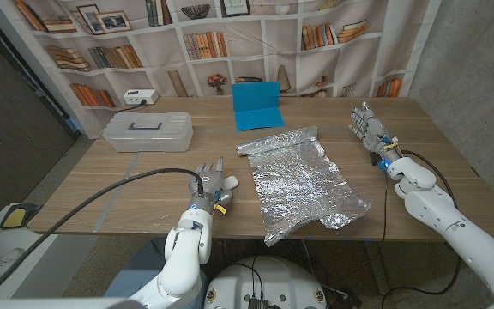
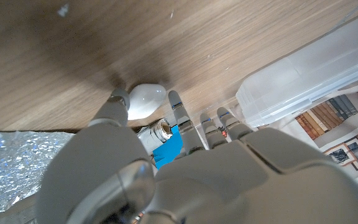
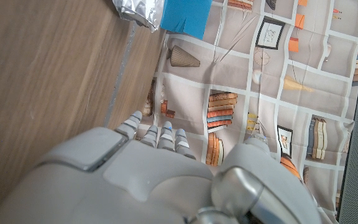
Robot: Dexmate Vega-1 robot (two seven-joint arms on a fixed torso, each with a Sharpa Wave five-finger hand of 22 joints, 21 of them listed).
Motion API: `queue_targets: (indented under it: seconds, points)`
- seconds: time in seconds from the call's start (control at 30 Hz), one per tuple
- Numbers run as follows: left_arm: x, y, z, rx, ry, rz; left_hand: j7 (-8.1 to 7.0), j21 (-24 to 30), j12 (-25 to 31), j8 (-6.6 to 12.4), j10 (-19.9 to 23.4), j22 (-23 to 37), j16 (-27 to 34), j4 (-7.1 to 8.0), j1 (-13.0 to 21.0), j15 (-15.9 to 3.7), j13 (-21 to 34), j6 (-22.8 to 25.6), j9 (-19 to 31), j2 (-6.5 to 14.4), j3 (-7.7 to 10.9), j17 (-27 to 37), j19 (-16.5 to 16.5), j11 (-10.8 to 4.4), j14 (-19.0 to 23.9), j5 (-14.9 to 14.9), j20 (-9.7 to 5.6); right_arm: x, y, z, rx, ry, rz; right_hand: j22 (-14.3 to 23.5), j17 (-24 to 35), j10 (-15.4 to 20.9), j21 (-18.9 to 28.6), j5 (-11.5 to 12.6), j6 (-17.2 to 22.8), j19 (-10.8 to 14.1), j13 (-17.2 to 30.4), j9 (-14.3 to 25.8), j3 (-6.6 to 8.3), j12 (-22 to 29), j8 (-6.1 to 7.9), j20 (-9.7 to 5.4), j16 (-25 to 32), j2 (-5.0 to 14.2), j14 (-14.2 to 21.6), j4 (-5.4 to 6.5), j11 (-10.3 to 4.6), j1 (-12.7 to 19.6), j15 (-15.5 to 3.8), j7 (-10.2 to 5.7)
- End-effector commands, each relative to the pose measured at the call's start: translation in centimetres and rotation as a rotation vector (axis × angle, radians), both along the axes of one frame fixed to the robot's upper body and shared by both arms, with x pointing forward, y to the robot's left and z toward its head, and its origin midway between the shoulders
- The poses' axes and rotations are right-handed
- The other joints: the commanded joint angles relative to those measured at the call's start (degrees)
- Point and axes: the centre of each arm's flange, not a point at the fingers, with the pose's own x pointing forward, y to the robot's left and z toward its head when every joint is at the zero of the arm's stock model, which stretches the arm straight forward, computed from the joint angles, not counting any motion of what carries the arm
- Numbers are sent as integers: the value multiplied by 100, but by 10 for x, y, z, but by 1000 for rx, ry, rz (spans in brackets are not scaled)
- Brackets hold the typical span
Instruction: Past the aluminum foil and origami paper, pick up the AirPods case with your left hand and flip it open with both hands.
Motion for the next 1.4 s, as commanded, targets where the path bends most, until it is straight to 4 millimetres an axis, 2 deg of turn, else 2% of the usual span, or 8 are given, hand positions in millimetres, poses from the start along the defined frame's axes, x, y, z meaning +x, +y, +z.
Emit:
queue_targets:
  seconds: [0.03,0.2,0.43,0.7,0.9,1.03,1.4]
  points:
    - [3,-4,-4,-1,18,-1,-44,3,29,11,111,21,23,-23,70,-13,29,13,20,4,12,9,20,-50,93,-2,0,2,-2,0,2,4,1,30,10,-21,19,-2,32,-6,10,28,19,11,31,55,38,-13,-173,10,-4,-51,-19,-11]
    - [3,-6,-5,2,22,5,-15,8,106,11,379,19,52,-79,289,-95,37,31,21,82,113,6,49,-131,232,26,-10,4,-2,-1,3,5,5,30,10,-18,20,-2,32,-4,10,28,23,12,29,56,38,-12,-172,9,-9,-55,-20,-13]
    - [3,-8,-4,6,16,2,23,12,87,34,383,17,40,-102,450,-107,44,103,22,152,189,5,76,-140,250,47,-18,7,-2,-1,6,7,8,30,12,-19,19,-1,33,-5,10,28,28,12,28,55,39,-7,-174,12,-20,-62,-20,-16]
    - [6,-11,-4,6,21,-9,-5,12,85,40,419,15,35,-117,581,-127,50,139,22,195,244,3,93,-195,272,66,-32,8,-3,-2,5,11,6,30,13,-15,20,-1,34,-3,10,28,35,12,26,53,39,-5,-175,10,-24,-64,-30,-18]
    - [8,-12,-5,4,7,-29,-18,21,141,67,644,13,50,-125,832,-243,66,269,24,252,335,0,157,-223,403,98,-47,7,-3,-3,6,12,1,30,11,-18,20,1,37,-3,11,28,43,11,26,54,40,0,-170,6,-22,-58,-29,-20]
    - [10,-10,-4,3,-13,-34,-39,24,190,82,812,12,64,-116,944,-282,82,369,25,255,356,-2,200,-226,511,105,-61,7,-2,-3,9,12,-2,30,13,-18,21,-1,34,-1,11,28,41,10,24,52,40,-6,-169,8,-29,-67,-31,-20]
    - [11,-5,-4,-15,-67,-64,-56,30,212,101,945,11,74,-120,1144,-350,110,523,27,282,392,-1,277,-255,651,118,-97,6,2,-2,12,9,-5,30,13,-28,22,-1,29,2,10,28,45,6,21,48,40,-7,-171,7,-28,-70,-42,-19]
